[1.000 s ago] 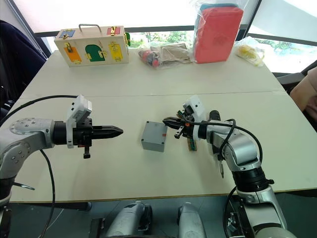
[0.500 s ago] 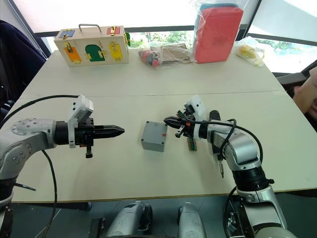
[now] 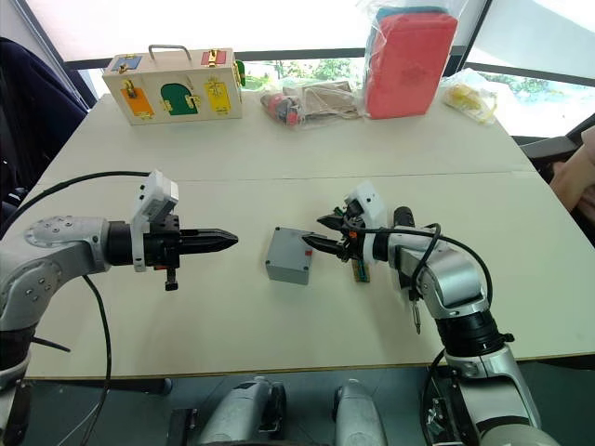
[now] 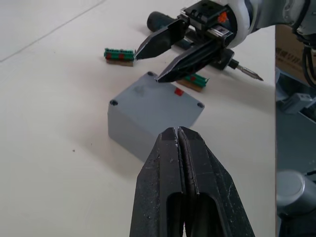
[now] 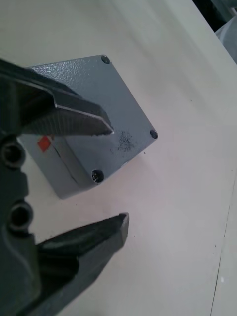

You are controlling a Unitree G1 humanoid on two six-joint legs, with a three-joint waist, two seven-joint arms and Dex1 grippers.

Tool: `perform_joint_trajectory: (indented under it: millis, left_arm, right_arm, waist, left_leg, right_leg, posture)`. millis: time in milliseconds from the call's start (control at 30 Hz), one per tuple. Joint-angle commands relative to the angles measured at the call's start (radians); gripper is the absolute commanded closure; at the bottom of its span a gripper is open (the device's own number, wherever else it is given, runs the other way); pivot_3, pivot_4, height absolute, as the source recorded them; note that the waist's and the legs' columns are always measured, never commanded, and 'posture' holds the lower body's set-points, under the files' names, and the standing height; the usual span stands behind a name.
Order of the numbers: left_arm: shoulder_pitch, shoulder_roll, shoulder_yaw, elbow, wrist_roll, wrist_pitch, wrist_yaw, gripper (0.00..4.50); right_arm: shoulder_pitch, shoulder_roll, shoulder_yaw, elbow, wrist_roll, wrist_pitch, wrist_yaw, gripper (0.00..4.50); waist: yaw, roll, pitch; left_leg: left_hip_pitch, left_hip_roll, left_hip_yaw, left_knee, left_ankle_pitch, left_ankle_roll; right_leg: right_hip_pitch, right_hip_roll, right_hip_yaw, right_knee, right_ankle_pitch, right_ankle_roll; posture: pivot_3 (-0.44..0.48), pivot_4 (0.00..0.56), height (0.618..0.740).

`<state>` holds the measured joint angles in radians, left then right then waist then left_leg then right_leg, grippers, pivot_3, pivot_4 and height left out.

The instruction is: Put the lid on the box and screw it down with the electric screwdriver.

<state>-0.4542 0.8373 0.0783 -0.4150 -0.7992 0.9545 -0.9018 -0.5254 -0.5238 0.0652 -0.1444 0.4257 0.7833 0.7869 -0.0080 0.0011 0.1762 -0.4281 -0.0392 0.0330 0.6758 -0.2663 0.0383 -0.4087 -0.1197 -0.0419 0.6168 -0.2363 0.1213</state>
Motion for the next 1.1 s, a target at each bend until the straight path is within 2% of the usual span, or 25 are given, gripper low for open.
perform_joint_trajectory:
  millis: [33, 67, 100, 167, 233, 300, 433, 567, 767, 1100]
  left_arm:
    - [-0.046, -0.012, -0.023, -0.003, -0.002, -0.033, -0.031, 4.50]
    - [-0.056, -0.015, -0.033, 0.000, 0.003, -0.041, -0.040, 4.50]
    - [-0.072, -0.018, -0.050, 0.003, 0.012, -0.058, -0.062, 4.50]
    - [-0.098, -0.027, -0.084, 0.008, 0.030, -0.090, -0.096, 4.50]
    - [-0.116, -0.029, -0.126, 0.009, 0.061, -0.133, -0.136, 4.50]
    - [-0.128, -0.029, -0.174, 0.004, 0.101, -0.178, -0.173, 4.50]
    - [-0.134, -0.026, -0.247, -0.005, 0.178, -0.274, -0.245, 4.50]
    - [-0.141, -0.065, -0.280, 0.000, 0.211, -0.315, -0.251, 4.50]
    - [-0.123, -0.096, -0.304, -0.022, 0.247, -0.327, -0.233, 4.50]
    - [-0.076, -0.098, -0.277, -0.061, 0.244, -0.288, -0.177, 4.50]
  right_arm:
    - [-0.100, -0.066, -0.147, -0.067, 0.108, 0.193, -0.040, 1.91]
    - [-0.124, -0.088, -0.166, -0.063, 0.119, 0.247, -0.052, 1.91]
    - [-0.174, -0.131, -0.193, -0.045, 0.127, 0.369, -0.081, 1.54]
    - [-0.251, -0.209, -0.215, -0.006, 0.127, 0.578, -0.120, 1.26]
    - [-0.299, -0.302, -0.200, 0.007, 0.141, 0.739, -0.113, 0.66]
    - [-0.321, -0.398, -0.171, 0.025, 0.184, 0.820, -0.104, 0.03]
    - [-0.325, -0.610, -0.038, 0.116, 0.348, 0.831, -0.119, 0.03]
    - [-0.321, -0.701, 0.081, 0.158, 0.489, 0.831, -0.160, 0.03]
    - [-0.329, -0.687, 0.180, 0.255, 0.628, 0.831, -0.286, 0.03]
    - [-0.348, -0.521, 0.212, 0.384, 0.621, 0.831, -0.517, 0.03]
  waist:
    - [0.001, 0.000, 0.000]
    - [0.001, 0.000, 0.000]
    - [0.001, 0.000, 0.000]
    - [0.003, 0.001, 0.001]
    - [0.009, 0.001, 0.000]
    - [0.014, 0.000, 0.000]
    - [0.016, 0.001, 0.001]
    - [0.014, 0.001, 0.001]
    - [0.014, 0.001, 0.001]
    - [0.019, 0.001, 0.001]
  left_leg:
    - [0.000, 0.000, 0.000, 0.000, 0.000, 0.000]
    - [0.000, 0.000, 0.000, 0.000, 0.000, 0.000]
    - [0.000, 0.000, 0.000, 0.000, 0.000, 0.000]
    - [0.000, 0.000, 0.000, 0.001, 0.000, 0.000]
    - [0.000, 0.000, 0.000, 0.001, 0.000, 0.000]
    - [0.000, 0.000, 0.000, 0.000, -0.001, 0.001]
    - [0.000, 0.000, 0.003, 0.000, -0.004, 0.006]
    - [0.000, 0.000, 0.003, 0.001, -0.006, 0.010]
    - [-0.001, 0.000, 0.003, 0.001, -0.006, 0.011]
    - [-0.002, 0.000, 0.004, 0.004, -0.006, 0.010]
  right_leg:
    - [0.000, 0.000, 0.000, 0.000, 0.000, 0.000]
    - [0.000, 0.000, 0.000, 0.000, 0.000, 0.000]
    - [0.000, 0.000, 0.000, 0.000, 0.000, 0.000]
    - [0.000, 0.000, 0.000, 0.000, 0.000, 0.000]
    - [0.000, -0.001, 0.000, 0.000, 0.000, 0.000]
    - [0.000, -0.001, 0.000, -0.001, 0.000, -0.001]
    - [-0.001, -0.003, 0.001, -0.002, -0.002, -0.003]
    - [0.000, -0.007, 0.002, -0.002, -0.002, -0.004]
    - [-0.001, -0.007, 0.002, -0.002, -0.002, -0.004]
    - [0.000, -0.005, 0.002, -0.002, -0.001, -0.003]
  posture:
    - [0.000, 0.150, 0.740]
    - [0.000, 0.150, 0.740]
    - [0.000, 0.150, 0.740]
    - [0.000, 0.150, 0.740]
    - [0.000, 0.150, 0.740]
    - [0.000, 0.150, 0.740]
    - [0.000, 0.150, 0.740]
    - [0.000, 0.150, 0.740]
    - [0.000, 0.150, 0.740]
    - [0.000, 0.150, 0.740]
